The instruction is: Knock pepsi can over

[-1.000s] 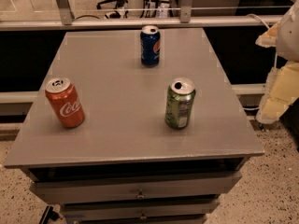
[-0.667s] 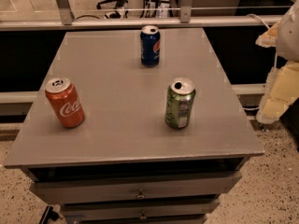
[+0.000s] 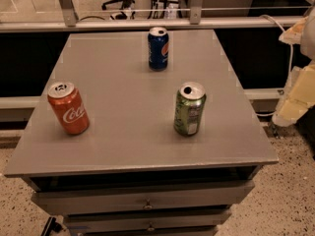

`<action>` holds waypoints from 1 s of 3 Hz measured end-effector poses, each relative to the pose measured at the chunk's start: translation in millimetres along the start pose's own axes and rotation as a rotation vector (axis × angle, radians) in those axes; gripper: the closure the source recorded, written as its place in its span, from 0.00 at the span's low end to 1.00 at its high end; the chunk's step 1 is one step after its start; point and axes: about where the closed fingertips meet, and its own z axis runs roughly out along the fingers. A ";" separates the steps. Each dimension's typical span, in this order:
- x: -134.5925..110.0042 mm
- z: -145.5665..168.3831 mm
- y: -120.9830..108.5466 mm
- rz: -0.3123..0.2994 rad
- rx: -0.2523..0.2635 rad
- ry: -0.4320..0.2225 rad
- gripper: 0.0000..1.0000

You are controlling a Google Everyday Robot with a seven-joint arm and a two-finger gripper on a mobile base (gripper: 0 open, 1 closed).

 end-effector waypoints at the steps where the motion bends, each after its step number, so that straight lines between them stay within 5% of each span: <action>1: -9.0 -9.2 -7.5 -0.004 0.033 -0.021 0.00; 3: -55.5 -29.6 -43.7 -0.031 0.082 -0.048 0.00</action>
Offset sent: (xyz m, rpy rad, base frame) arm 0.0335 0.0324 0.0524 0.0240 -0.0977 0.0086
